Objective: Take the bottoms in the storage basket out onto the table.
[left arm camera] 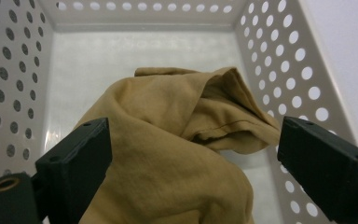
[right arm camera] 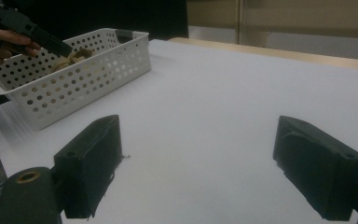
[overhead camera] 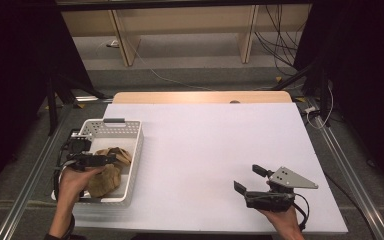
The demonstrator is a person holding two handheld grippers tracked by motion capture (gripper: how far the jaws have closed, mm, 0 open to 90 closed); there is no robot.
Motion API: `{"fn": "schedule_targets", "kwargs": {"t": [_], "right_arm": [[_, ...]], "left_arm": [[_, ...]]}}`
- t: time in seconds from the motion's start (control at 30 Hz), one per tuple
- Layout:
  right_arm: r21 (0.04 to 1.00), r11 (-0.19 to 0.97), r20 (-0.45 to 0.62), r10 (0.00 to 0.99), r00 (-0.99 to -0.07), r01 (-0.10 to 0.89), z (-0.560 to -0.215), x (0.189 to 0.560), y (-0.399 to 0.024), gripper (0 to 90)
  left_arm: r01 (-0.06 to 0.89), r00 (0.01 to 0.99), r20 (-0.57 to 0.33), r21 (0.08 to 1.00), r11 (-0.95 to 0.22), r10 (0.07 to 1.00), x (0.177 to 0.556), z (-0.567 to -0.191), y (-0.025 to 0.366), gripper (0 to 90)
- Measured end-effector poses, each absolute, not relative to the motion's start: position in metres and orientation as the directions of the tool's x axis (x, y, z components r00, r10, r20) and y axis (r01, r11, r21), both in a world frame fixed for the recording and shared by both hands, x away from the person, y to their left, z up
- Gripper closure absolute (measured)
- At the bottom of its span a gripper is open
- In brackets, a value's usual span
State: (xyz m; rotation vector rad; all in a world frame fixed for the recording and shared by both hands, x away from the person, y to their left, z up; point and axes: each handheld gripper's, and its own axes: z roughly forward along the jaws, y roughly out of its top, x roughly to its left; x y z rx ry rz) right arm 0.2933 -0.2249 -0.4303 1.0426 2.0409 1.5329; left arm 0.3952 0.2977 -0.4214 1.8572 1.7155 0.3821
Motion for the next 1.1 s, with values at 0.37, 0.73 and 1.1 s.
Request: {"fn": "schedule_targets", "kwargs": {"t": [0.37,0.73,1.1], "right_arm": [[0.933,0.136,0.126,0.744,-0.657,0.332,-0.431,0.294,-0.225,16.5],[0.932,0.135,0.13,0.741,-0.659,0.336,-0.431,0.295,-0.223,16.7],[0.93,0.14,0.131,0.738,-0.663,0.339,-0.432,0.296,-0.222,16.8]], "left_arm": [[0.849,0.139,-0.106,0.525,-0.063,0.985,0.402,-0.438,0.296,7.8],[0.875,0.133,-0.076,0.478,-0.081,0.988,0.413,-0.445,0.296,11.1],[0.912,0.151,-0.063,0.395,-0.115,0.986,0.425,-0.463,0.292,8.9]]}}
